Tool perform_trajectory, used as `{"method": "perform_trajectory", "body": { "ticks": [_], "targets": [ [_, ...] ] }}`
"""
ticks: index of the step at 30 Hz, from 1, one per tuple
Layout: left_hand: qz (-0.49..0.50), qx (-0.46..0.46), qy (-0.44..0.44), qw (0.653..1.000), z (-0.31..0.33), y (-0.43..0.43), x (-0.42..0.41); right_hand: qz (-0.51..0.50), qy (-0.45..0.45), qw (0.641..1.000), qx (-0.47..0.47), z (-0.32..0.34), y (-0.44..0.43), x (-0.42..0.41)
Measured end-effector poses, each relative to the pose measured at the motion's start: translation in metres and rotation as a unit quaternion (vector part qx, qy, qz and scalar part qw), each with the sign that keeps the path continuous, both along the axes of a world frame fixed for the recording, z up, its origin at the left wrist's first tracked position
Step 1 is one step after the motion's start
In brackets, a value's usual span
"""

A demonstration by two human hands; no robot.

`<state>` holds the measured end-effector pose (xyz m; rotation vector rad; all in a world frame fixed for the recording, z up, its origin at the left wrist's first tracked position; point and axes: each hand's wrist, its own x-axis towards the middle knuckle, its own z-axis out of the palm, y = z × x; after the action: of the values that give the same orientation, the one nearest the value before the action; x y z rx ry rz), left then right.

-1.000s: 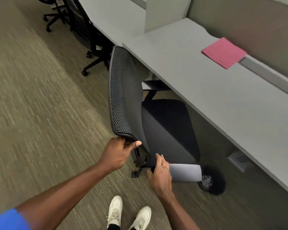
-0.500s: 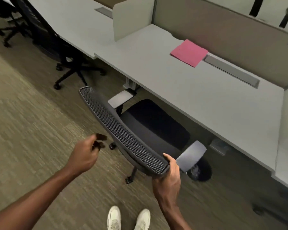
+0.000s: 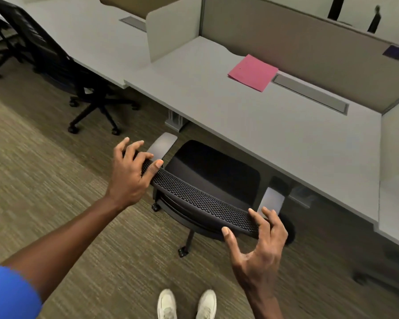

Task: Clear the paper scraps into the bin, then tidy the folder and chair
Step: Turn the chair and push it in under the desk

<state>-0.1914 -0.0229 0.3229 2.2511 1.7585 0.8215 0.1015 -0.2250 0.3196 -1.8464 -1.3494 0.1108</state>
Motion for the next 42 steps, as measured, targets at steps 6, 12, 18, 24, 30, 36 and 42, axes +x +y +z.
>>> {"method": "perform_trajectory", "body": {
  "ticks": [6,12,18,24,30,36,42],
  "targets": [
    [0.011,0.086,0.005,0.996,-0.008,0.009,0.013,-0.06,-0.027,0.995,-0.072,0.006,0.014,0.018],
    [0.006,0.128,0.001,0.992,-0.002,0.031,0.028,-0.063,-0.036,0.995,-0.074,0.004,0.031,0.029],
    [0.0,0.116,0.01,0.993,-0.002,0.054,0.045,-0.068,-0.031,0.994,-0.078,0.001,0.049,0.045],
    [-0.01,0.094,0.042,0.995,-0.011,0.087,0.065,-0.069,-0.016,0.995,-0.069,0.001,0.077,0.071],
    [-0.022,0.078,0.07,0.994,-0.012,0.13,0.092,-0.071,-0.01,0.996,-0.056,-0.002,0.111,0.101],
    [-0.032,0.068,0.066,0.995,-0.009,0.173,0.125,-0.075,-0.019,0.996,-0.034,-0.002,0.147,0.129],
    [-0.029,0.052,0.06,0.996,-0.01,0.204,0.153,-0.076,-0.019,0.996,-0.035,-0.001,0.175,0.155]
  ]
}}
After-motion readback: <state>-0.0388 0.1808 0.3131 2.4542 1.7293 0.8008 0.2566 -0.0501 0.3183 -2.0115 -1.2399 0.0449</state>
